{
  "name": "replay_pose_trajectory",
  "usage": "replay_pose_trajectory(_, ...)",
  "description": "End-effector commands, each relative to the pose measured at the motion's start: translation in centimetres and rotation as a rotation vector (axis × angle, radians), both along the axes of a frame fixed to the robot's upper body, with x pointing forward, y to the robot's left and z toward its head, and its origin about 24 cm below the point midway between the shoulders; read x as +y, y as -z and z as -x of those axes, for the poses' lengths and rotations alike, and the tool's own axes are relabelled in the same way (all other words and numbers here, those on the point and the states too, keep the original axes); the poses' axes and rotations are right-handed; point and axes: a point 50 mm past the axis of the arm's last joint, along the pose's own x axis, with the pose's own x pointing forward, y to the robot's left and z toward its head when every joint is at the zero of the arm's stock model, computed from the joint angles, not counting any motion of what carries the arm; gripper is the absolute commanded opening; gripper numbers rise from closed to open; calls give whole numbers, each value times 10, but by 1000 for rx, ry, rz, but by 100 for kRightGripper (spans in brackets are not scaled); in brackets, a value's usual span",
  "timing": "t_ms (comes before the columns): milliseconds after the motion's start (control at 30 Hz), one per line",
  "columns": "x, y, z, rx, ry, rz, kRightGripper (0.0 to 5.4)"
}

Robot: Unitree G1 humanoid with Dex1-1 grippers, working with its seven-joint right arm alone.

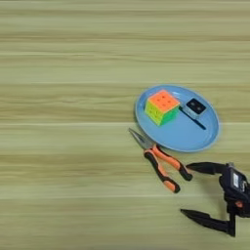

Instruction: Move the objects on the table

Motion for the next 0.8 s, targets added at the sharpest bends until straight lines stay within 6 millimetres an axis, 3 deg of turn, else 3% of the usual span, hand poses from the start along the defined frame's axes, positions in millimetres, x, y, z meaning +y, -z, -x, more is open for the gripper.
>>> replay_pose_trajectory(33, -3, -16, -14, -104, 12, 25, 536)
replay_pose_trajectory(800, 17, -4, -24, -116, 43, 15, 536)
